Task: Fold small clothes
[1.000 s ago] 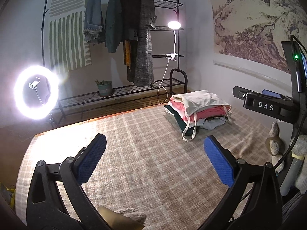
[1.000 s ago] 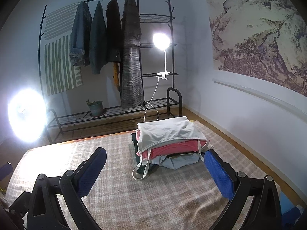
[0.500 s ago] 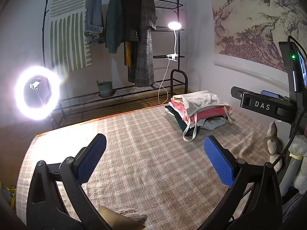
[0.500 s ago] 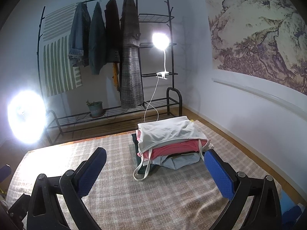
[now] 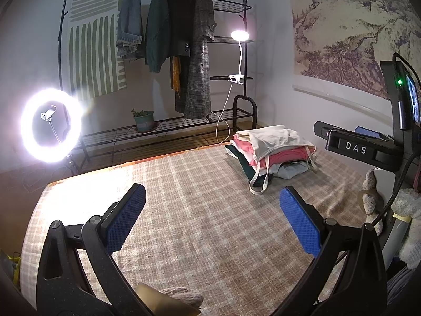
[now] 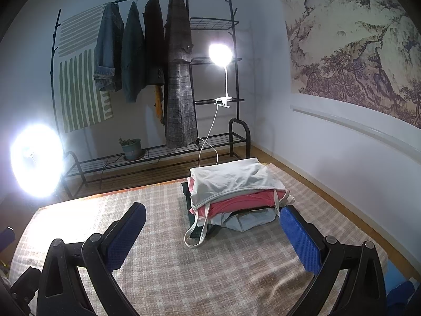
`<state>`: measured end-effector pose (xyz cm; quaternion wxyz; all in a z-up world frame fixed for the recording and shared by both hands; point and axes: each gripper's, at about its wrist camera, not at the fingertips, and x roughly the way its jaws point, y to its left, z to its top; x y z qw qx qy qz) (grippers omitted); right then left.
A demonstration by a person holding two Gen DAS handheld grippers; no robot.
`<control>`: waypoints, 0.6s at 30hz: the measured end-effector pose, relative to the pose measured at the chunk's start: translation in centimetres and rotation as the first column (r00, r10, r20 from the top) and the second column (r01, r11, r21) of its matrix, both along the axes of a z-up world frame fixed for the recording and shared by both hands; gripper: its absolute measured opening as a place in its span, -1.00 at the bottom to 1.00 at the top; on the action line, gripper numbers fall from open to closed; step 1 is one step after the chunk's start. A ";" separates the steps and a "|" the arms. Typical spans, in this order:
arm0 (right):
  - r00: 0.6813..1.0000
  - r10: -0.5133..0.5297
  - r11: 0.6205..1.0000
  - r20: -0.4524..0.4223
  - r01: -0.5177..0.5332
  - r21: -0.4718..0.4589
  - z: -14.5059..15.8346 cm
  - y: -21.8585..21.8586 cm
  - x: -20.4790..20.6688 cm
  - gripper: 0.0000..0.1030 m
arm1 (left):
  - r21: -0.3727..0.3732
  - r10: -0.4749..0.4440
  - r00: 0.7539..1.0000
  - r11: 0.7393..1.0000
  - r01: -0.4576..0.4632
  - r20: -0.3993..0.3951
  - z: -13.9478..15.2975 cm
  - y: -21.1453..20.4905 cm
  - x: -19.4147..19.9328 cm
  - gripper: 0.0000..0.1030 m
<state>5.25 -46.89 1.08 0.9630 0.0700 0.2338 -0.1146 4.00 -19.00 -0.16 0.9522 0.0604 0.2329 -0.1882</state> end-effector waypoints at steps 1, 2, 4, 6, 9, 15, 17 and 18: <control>1.000 0.000 1.000 0.000 0.000 0.001 0.0 0.0 0.0 0.99 | 0.000 0.000 1.000 1.000 0.000 0.000 -0.1 0.0 0.0 1.00; 1.000 0.000 1.000 0.000 0.000 0.000 0.0 0.0 0.0 0.99 | 0.000 0.000 1.000 1.000 0.000 0.000 -0.1 0.0 0.0 1.00; 1.000 0.000 1.000 0.001 0.000 0.001 0.0 0.0 0.0 0.99 | 0.001 -0.006 1.000 1.000 0.006 0.001 0.0 -0.1 -0.1 1.00; 1.000 0.000 1.000 0.001 0.000 0.001 0.0 0.0 0.0 0.99 | 0.001 -0.005 1.000 1.000 0.005 0.001 0.1 -0.1 -0.2 1.00; 1.000 0.001 1.000 0.000 -0.001 0.001 0.0 0.0 0.0 0.99 | -0.001 -0.003 1.000 1.000 0.003 0.000 0.0 -0.2 -0.2 1.00; 1.000 0.001 1.000 0.000 -0.001 0.002 0.0 0.0 0.0 0.99 | -0.001 -0.002 1.000 1.000 0.002 0.000 0.0 -0.2 -0.2 1.00; 1.000 0.001 1.000 0.000 -0.001 0.001 0.0 0.0 0.0 0.99 | -0.001 -0.001 1.000 1.000 0.001 0.000 0.0 -0.3 -0.3 1.00; 1.000 0.001 1.000 0.000 -0.001 0.001 0.0 0.0 0.0 0.99 | -0.001 -0.002 1.000 1.000 0.002 0.000 0.0 -0.3 -0.3 1.00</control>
